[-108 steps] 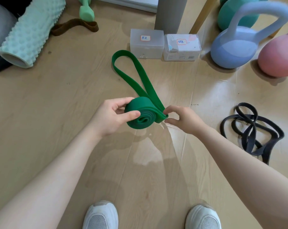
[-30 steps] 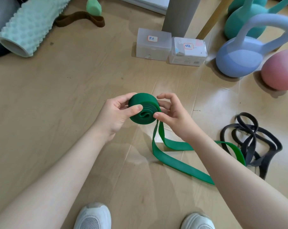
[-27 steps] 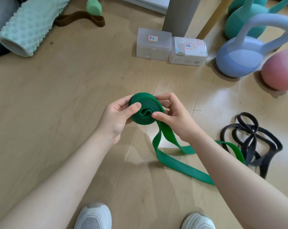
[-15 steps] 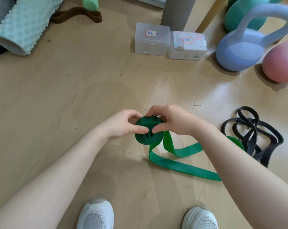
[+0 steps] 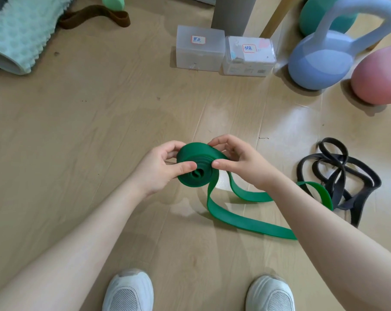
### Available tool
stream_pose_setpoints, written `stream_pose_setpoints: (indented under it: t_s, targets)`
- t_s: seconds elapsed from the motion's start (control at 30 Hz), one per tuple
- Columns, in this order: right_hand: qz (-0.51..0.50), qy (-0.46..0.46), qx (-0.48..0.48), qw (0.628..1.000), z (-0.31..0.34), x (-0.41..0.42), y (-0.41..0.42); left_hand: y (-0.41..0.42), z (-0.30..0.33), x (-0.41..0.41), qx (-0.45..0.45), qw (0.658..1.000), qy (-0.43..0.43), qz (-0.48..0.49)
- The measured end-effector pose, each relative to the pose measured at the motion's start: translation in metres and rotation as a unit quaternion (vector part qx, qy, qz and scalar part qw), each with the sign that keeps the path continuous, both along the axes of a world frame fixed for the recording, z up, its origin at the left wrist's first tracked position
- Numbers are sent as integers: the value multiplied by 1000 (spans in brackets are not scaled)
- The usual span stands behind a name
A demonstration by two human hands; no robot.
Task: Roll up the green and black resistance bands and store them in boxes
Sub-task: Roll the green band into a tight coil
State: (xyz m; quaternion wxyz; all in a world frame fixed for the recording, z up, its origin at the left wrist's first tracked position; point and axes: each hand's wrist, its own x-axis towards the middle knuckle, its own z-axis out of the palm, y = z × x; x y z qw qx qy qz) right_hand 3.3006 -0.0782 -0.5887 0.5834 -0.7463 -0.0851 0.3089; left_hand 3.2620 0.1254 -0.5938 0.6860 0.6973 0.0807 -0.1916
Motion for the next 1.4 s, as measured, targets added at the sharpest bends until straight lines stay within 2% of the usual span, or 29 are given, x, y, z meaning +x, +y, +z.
stream_pose_setpoints:
  t_s: [0.1,0.23,0.37,0.5,0.57,0.63,0.7,0.77,0.83,0.9,1.0,1.07,1.27,1.4]
  targets:
    - [-7,-27,-2,1000,2,-1,4,0,0,-1,-37,998,14,55]
    - [-22,-81,-56,995,4,3,13,-1,4,3,-79,987,44,131]
    - [-95,14,85,992,7,-2,24,-7,7,5,-111,974,52,190]
    - [-118,23,74,990,1,-4,34,-17,1,2,-148,955,98,238]
    - [-135,22,52,989,0,-2,36,-17,-4,0,-155,956,121,218]
    - [-105,11,28,994,2,2,32,-10,-7,0,-163,961,152,162]
    - [-46,-6,-8,999,5,5,24,2,-10,-1,-107,977,167,76]
    - [27,-58,-92,994,6,7,18,9,-10,0,-21,986,164,8]
    - [94,-120,-172,973,7,6,14,9,-7,4,11,988,153,-10]
    - [120,-154,-203,960,9,5,14,5,-3,10,22,991,127,-31]
    - [120,-162,-200,959,13,6,14,-4,1,16,48,989,98,-102]
    - [116,-163,-192,961,13,5,12,-7,2,17,56,988,92,-113]
    - [3,-81,-116,990,3,0,1,-12,0,15,31,997,63,-45]
    - [-21,7,-23,999,-3,-6,-9,-16,0,12,4,999,39,5]
